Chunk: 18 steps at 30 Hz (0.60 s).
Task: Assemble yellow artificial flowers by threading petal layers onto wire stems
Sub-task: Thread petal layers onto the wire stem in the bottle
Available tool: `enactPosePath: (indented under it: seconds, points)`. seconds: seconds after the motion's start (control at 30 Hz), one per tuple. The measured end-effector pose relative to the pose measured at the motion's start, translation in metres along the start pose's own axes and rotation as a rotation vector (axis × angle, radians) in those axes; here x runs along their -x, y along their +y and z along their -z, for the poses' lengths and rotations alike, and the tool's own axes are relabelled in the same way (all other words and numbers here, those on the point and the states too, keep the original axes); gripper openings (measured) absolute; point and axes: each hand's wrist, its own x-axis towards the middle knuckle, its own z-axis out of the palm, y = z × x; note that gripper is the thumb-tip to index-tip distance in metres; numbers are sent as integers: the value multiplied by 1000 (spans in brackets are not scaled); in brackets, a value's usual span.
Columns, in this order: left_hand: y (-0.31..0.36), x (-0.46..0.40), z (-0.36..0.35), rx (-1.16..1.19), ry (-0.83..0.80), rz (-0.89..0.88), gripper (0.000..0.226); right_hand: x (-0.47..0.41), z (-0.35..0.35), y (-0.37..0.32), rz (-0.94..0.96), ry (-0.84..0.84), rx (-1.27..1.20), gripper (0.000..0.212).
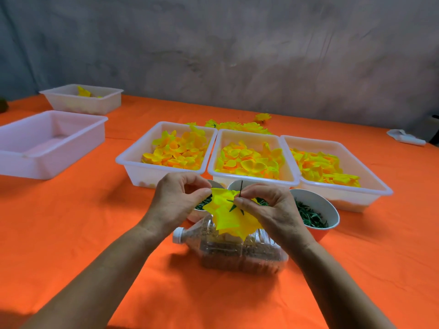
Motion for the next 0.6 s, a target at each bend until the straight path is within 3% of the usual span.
enactPosePath:
  seconds: [0.13,0.27,0.43,0.5,0.6]
  points:
    - [-8,1,-1,-72,-53,64,18,-5,2,-1,-9,-51,-70,22]
    - [-18,5,-9,-100,-173,104,12,-8,3,-4,2,-30,-90,15]
    - [-18,16,-18,48,-362,55,32,-14,7,-13,49,11,-95,22]
    - [-19,16,-23,115,-344,14,28,-15,8,-17,61,20,-76,21]
    - [-29,8,-31,182,-182,71,16,-16,8,-21,54,21,-76,15]
